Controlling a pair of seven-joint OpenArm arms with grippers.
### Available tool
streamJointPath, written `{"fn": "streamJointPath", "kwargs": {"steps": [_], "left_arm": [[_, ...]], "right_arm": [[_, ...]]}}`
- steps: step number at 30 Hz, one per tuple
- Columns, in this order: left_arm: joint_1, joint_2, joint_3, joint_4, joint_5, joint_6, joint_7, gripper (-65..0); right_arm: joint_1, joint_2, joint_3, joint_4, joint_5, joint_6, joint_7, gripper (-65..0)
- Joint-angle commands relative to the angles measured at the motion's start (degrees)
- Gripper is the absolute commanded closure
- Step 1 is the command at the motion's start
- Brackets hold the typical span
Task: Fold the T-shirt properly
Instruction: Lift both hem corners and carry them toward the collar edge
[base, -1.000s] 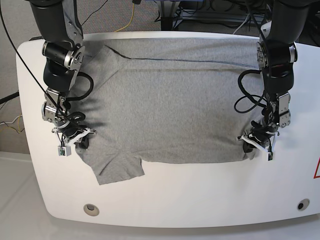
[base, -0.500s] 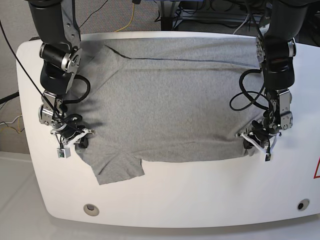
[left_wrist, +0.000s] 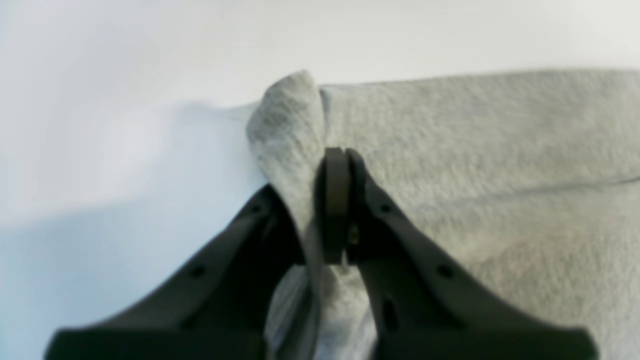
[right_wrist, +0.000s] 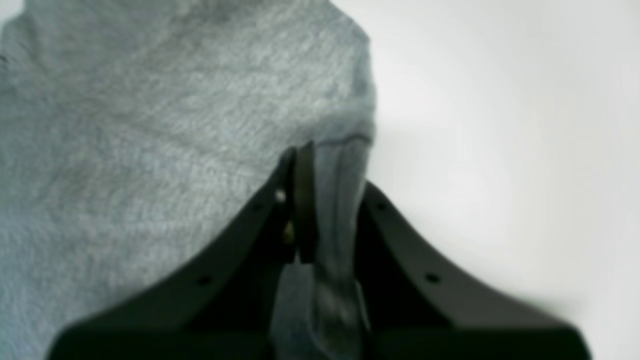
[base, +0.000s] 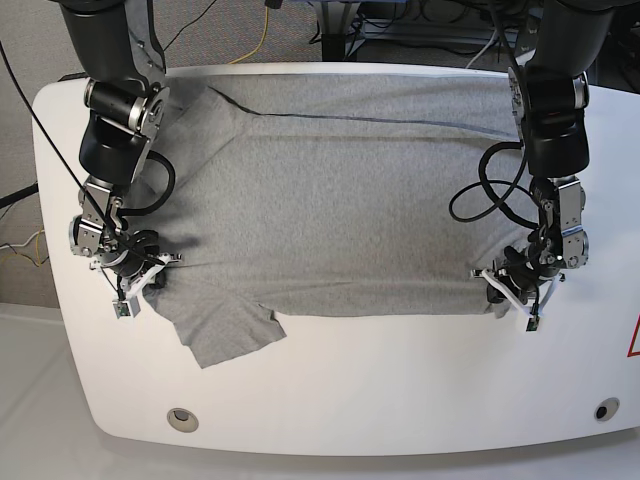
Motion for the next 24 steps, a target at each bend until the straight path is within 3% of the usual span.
{"fn": "streamJointPath", "kwargs": {"steps": [1, 9, 24], "left_arm": [[-1.6, -0.7, -0.1, 1.2, -0.3, -0.1, -0.5, -2.7], [-1.6, -0.8, -0.1, 1.2, -0.3, -0.1, 0.0, -2.7], [-2.1, -0.9, -0.1, 1.3, -0.4, -0.1, 3.2, -2.7]], "right_arm": [[1.2, 0.2, 0.0, 5.4, -0.4, -0.6, -1.6, 0.0], [-0.6, -0.2, 0.0, 13.0, -0.4, -0.6, -6.8, 0.0], [-0.4, -0.3, 0.0, 14.8, -0.4, -0.6, -9.1, 0.0]]}}
